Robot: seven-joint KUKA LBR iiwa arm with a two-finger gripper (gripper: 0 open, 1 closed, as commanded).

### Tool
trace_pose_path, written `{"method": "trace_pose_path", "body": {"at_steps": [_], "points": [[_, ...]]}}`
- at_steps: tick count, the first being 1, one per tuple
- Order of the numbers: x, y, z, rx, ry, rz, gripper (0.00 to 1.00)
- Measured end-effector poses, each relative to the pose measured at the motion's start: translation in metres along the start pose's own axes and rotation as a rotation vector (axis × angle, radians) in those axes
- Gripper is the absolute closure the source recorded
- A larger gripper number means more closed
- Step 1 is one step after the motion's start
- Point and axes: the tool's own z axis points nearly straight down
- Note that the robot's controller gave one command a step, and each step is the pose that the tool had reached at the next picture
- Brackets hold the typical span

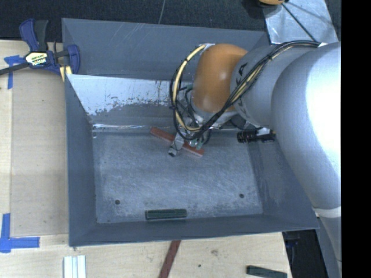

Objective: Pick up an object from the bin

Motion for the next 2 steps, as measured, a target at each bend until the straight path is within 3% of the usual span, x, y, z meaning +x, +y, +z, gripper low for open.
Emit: {"method": "trace_pose_path", "body": {"at_steps": [1, 2], "points": [[0.000, 0.000, 0.000, 0.000, 0.000, 0.000, 1.00], [0.038, -0.006, -0.160, -0.001, -0.002, -0.057, 1.00]]}}
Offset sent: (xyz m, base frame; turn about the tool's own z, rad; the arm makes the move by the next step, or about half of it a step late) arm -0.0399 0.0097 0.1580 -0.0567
